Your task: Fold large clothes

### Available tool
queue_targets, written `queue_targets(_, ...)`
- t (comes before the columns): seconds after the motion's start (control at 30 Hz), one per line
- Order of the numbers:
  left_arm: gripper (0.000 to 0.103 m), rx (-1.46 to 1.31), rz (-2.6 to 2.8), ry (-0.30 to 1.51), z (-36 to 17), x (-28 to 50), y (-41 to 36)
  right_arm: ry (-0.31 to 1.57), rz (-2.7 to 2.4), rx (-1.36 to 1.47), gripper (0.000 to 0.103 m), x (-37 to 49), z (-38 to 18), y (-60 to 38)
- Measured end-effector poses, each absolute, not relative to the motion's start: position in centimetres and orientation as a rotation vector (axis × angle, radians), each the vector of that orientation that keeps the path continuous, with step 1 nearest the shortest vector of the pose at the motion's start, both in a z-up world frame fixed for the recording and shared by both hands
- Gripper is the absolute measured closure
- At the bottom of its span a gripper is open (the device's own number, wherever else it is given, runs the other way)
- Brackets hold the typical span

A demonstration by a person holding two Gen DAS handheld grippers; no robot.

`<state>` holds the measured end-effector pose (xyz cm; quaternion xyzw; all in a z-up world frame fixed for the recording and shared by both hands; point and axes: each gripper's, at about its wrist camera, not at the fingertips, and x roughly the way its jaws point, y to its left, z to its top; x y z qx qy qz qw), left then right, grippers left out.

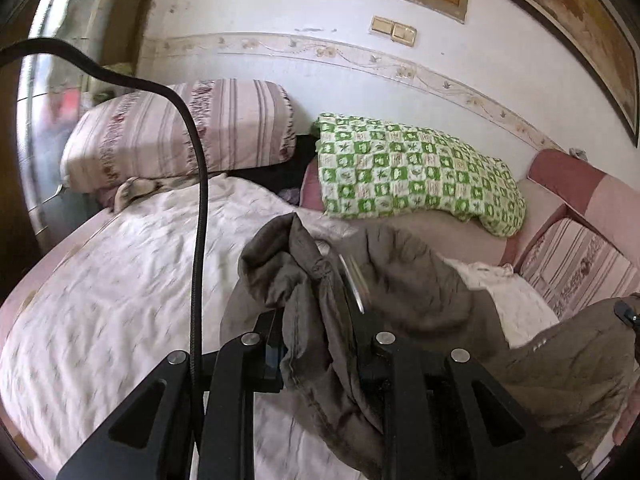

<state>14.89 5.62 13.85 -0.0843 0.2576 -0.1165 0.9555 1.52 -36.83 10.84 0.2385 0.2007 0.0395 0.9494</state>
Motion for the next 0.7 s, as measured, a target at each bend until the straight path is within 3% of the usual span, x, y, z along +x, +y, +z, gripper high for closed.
queue_targets(0.3,0.062,-0.249,-0.235,0.673,15.9,31.7,2.9,0.489,-0.002,0.596,0.086,18.9,12.1,-40.5)
queue_targets(0.47,0.048,-0.258,-0.258,0.645,16.5,34.2,3.2,0.553,-0.098,0.609,0.086,26.8,8.8,-42.5)
queue_targets(0.67,0.046,-0.206,-0.214,0.589,17.0,34.9,5.1,0.633,-0.224,0.641,0.085,32.2,3.8,-44.7)
queue_targets(0.7,0.046,-0.195,-0.217,0.589,17.0,34.9,5.2,0.651,-0.233,0.659,0.079,32.9,2.7,-45.1)
